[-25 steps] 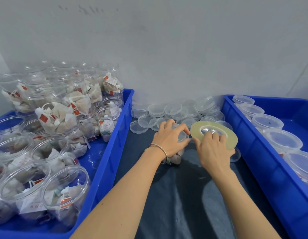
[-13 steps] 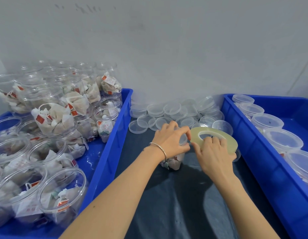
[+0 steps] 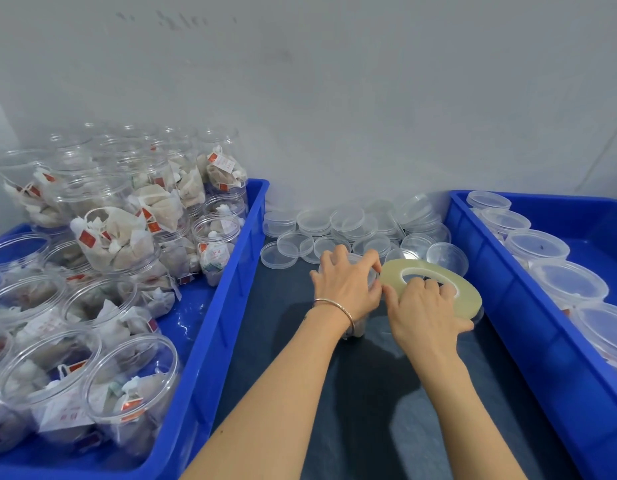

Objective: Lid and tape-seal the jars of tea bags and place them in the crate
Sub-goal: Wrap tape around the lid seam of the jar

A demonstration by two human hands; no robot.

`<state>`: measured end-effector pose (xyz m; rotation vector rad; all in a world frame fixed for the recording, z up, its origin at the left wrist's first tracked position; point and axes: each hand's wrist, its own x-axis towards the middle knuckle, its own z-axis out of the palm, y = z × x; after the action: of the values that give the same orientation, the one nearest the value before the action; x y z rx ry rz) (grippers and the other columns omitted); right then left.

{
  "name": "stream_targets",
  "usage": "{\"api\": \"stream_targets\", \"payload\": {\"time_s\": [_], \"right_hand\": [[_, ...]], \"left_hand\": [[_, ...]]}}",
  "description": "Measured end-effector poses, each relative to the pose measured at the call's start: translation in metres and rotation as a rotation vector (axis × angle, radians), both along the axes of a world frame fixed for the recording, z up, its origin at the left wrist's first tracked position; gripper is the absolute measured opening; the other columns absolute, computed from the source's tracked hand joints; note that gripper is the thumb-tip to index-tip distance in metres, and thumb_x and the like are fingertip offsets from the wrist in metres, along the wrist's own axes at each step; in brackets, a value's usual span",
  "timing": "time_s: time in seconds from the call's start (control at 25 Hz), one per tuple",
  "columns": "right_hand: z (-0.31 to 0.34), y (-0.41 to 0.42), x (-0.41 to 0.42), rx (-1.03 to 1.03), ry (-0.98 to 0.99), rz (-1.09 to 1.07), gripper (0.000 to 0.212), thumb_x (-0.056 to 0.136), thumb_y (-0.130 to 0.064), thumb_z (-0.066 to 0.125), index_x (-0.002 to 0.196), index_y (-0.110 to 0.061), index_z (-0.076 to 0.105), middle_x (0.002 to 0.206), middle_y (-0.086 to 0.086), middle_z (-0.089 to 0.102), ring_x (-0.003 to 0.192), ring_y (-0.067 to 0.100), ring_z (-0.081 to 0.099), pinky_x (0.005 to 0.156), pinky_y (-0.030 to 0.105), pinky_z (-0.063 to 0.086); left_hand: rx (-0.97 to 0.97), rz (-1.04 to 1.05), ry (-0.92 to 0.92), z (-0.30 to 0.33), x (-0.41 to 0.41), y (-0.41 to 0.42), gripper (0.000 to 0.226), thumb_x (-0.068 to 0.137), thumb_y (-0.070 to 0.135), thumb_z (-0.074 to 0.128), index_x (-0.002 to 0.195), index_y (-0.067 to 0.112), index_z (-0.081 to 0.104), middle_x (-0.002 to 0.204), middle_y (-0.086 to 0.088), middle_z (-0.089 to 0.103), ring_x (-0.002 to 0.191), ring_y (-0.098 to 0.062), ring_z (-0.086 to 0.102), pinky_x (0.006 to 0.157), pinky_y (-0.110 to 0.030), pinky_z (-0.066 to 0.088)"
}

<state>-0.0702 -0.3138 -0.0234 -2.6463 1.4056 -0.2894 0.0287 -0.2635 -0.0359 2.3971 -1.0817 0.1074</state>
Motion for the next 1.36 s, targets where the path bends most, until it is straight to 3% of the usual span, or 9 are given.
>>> {"api": "stream_targets", "payload": {"time_s": [0.16, 0.56, 0.64, 0.72, 0.8, 0.84, 1.0, 1.2, 1.36], "right_hand": [[0.002, 0.007, 0.005, 0.105, -0.058, -0.074, 0.056, 0.100, -0.049, 0.027, 0.126, -0.005, 0.050, 0.132, 0.010, 0.047, 0.129, 0.029, 0.030, 0.092, 0.057, 0.035], [0.018, 0.021, -0.002, 0.087, -0.005, -0.130, 0.051, 0.102, -0.044, 0.028, 0.131, -0.006, 0.044, 0.135, 0.010, 0.043, 0.130, 0.030, 0.028, 0.093, 0.058, 0.036], [0.031, 0.041, -0.005, 0.048, -0.022, -0.034, 0.042, 0.101, -0.039, 0.034, 0.130, -0.012, 0.046, 0.131, 0.010, 0.047, 0.125, 0.031, 0.036, 0.091, 0.054, 0.042], [0.041, 0.067, 0.004, -0.057, -0.193, 0.204, 0.046, 0.096, -0.045, 0.031, 0.132, -0.020, 0.042, 0.134, 0.005, 0.046, 0.124, 0.028, 0.039, 0.085, 0.048, 0.046], [0.050, 0.075, 0.005, -0.064, -0.334, 0.230, 0.063, 0.088, -0.057, 0.015, 0.132, -0.019, 0.039, 0.133, 0.000, 0.041, 0.124, 0.022, 0.031, 0.078, 0.044, 0.037], [0.055, 0.066, 0.006, -0.068, -0.361, 0.191, 0.064, 0.088, -0.058, 0.013, 0.128, -0.016, 0.042, 0.129, 0.001, 0.042, 0.122, 0.022, 0.029, 0.076, 0.043, 0.036], [0.026, 0.008, -0.012, -0.073, -0.147, 0.015, 0.052, 0.099, -0.050, 0.024, 0.120, -0.008, 0.046, 0.123, 0.009, 0.047, 0.121, 0.027, 0.035, 0.084, 0.047, 0.041], [-0.032, -0.003, -0.005, 0.059, 0.053, 0.139, 0.051, 0.099, -0.052, 0.026, 0.122, -0.013, 0.050, 0.130, 0.004, 0.046, 0.127, 0.024, 0.033, 0.087, 0.049, 0.043], [-0.054, -0.018, -0.001, 0.125, 0.116, 0.255, 0.049, 0.098, -0.053, 0.031, 0.126, -0.016, 0.046, 0.134, 0.002, 0.043, 0.129, 0.023, 0.029, 0.093, 0.052, 0.042]], "left_hand": [[0.024, -0.019, -0.003, 0.001, 0.003, -0.002, 0.019, 0.087, 0.033, 0.051, 0.106, 0.031, 0.050, 0.116, -0.007, 0.041, 0.109, -0.031, 0.038, 0.082, -0.043, 0.037], [0.039, -0.105, 0.006, 0.006, 0.015, -0.005, 0.018, 0.087, 0.030, 0.051, 0.105, 0.032, 0.053, 0.117, -0.005, 0.041, 0.113, -0.029, 0.037, 0.083, -0.039, 0.035], [0.034, -0.054, 0.019, 0.006, 0.016, -0.010, 0.021, 0.092, 0.024, 0.046, 0.111, 0.028, 0.053, 0.122, -0.010, 0.041, 0.114, -0.028, 0.036, 0.084, -0.032, 0.036], [0.112, -0.082, -0.117, 0.004, 0.022, -0.007, 0.034, 0.100, 0.022, 0.033, 0.130, 0.012, 0.046, 0.138, -0.018, 0.037, 0.120, -0.025, 0.035, 0.086, -0.016, 0.038], [0.122, -0.111, -0.103, -0.002, 0.022, -0.004, 0.045, 0.101, 0.034, 0.027, 0.135, 0.007, 0.041, 0.143, -0.014, 0.040, 0.123, -0.024, 0.041, 0.098, -0.028, 0.040], [0.084, -0.070, -0.038, 0.000, 0.026, 0.000, 0.039, 0.099, 0.033, 0.034, 0.128, 0.010, 0.047, 0.136, -0.012, 0.045, 0.118, -0.027, 0.043, 0.093, -0.036, 0.041], [-0.208, 0.143, 0.122, 0.009, 0.035, 0.017, 0.015, 0.081, 0.036, 0.061, 0.094, 0.031, 0.056, 0.115, 0.000, 0.043, 0.110, -0.026, 0.041, 0.078, -0.033, 0.036], [-0.240, 0.092, 0.124, 0.004, 0.028, 0.017, 0.018, 0.080, 0.044, 0.068, 0.087, 0.032, 0.056, 0.117, 0.003, 0.045, 0.115, -0.023, 0.040, 0.081, -0.035, 0.041], [-0.114, 0.023, 0.139, 0.004, 0.029, 0.021, 0.024, 0.081, 0.036, 0.067, 0.098, 0.035, 0.051, 0.122, 0.002, 0.034, 0.122, -0.025, 0.030, 0.079, -0.035, 0.038]]}}
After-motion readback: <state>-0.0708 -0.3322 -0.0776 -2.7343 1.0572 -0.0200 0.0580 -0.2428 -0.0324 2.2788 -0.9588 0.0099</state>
